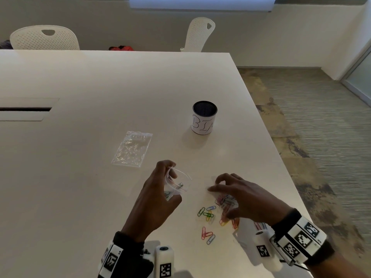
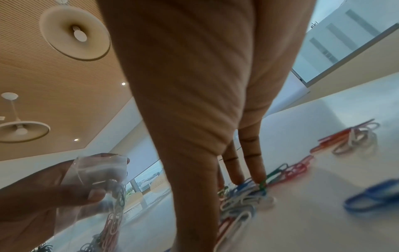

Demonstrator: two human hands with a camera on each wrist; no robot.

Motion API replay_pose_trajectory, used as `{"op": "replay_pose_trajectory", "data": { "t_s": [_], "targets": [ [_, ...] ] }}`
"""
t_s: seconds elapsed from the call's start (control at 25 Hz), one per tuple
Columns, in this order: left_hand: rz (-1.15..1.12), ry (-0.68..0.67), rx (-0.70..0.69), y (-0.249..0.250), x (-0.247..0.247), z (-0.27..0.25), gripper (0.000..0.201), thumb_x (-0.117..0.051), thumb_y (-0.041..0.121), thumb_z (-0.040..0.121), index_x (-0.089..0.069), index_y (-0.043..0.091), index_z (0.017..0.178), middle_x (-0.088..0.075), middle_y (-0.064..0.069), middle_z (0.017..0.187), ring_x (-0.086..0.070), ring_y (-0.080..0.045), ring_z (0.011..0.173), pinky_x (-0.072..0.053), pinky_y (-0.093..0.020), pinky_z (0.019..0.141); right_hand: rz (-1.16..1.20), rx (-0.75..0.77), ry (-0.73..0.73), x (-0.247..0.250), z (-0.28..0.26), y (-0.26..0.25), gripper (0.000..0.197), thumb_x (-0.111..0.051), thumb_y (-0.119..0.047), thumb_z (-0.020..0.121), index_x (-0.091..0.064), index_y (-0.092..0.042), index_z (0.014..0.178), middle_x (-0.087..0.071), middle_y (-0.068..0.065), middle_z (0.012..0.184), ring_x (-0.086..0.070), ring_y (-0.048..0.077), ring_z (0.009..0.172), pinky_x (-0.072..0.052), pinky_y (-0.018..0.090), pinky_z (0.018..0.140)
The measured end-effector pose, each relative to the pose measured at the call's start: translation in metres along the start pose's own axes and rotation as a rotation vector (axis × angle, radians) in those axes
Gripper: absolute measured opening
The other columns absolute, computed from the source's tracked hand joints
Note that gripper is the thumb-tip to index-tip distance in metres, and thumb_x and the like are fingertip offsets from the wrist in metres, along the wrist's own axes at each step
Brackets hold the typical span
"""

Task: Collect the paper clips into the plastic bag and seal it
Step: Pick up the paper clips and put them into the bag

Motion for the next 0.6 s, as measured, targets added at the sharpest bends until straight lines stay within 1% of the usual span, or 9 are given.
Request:
{"op": "replay_pose_trajectory", "data": {
  "t_s": [0.08,0.16,0.28,0.36,0.52,0.6],
  "targets": [
    [0.001,0.005,0.002,-0.001,0.0,0.0,0.071,-0.077,0.008,0.08,-0.04,0.036,0.134,-0.056,0.021,0.111,-0.062,-0.003,0.104,-0.05,-0.009,0.073,0.029,-0.002,0.039,-0.001,0.002,-0.003,0.06,-0.074,-0.047,0.088,-0.05,-0.044,0.144,-0.039,-0.014,0.145,-0.045,0.005,0.126,-0.057,0.025,0.096],
    [0.001,0.004,0.002,-0.001,0.0,0.0,0.072,-0.078,0.008,0.08,-0.04,0.036,0.135,-0.056,0.02,0.112,-0.062,-0.003,0.105,-0.051,-0.01,0.074,0.051,0.004,0.095,-0.001,0.004,-0.005,0.045,-0.071,-0.043,0.092,-0.059,-0.04,0.135,-0.047,-0.012,0.14,-0.051,0.005,0.121,-0.056,0.025,0.095],
    [0.0,0.011,-0.001,-0.001,0.0,-0.001,0.072,-0.078,0.008,0.08,-0.04,0.037,0.134,-0.057,0.02,0.112,-0.061,-0.003,0.106,-0.053,-0.012,0.075,0.033,0.015,0.161,-0.002,0.009,-0.013,0.028,-0.067,-0.034,0.096,-0.069,-0.031,0.124,-0.058,-0.01,0.13,-0.057,0.005,0.113,-0.056,0.025,0.094],
    [-0.001,0.013,-0.001,-0.001,0.001,-0.001,0.072,-0.078,0.008,0.08,-0.04,0.037,0.134,-0.057,0.02,0.112,-0.061,-0.004,0.106,-0.054,-0.015,0.077,0.006,0.015,0.181,-0.003,0.012,-0.018,0.022,-0.064,-0.03,0.099,-0.071,-0.027,0.12,-0.061,-0.009,0.125,-0.06,0.007,0.109,-0.055,0.024,0.09],
    [-0.011,0.017,0.007,0.001,0.001,-0.002,0.072,-0.076,0.007,0.079,-0.041,0.036,0.134,-0.058,0.019,0.112,-0.062,-0.005,0.106,-0.053,-0.012,0.075,-0.084,0.01,0.171,-0.006,0.021,-0.026,0.017,-0.059,-0.022,0.102,-0.07,-0.021,0.116,-0.063,-0.002,0.117,-0.062,0.011,0.098,-0.055,0.024,0.083],
    [-0.013,0.019,0.005,0.001,0.002,-0.003,0.072,-0.075,0.007,0.078,-0.041,0.036,0.134,-0.057,0.019,0.112,-0.061,-0.004,0.106,-0.053,-0.013,0.075,-0.082,-0.007,0.171,-0.004,0.023,-0.028,0.015,-0.058,-0.021,0.103,-0.069,-0.019,0.113,-0.063,-0.001,0.113,-0.064,0.011,0.093,-0.057,0.024,0.082]
  ]
}}
Point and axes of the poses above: each hand's wrist, its own z-axis towards the middle knuckle, its own x-axis out of the back of the hand, y = z × x, the point moved 5 cm from there along z, towards the middle knuckle
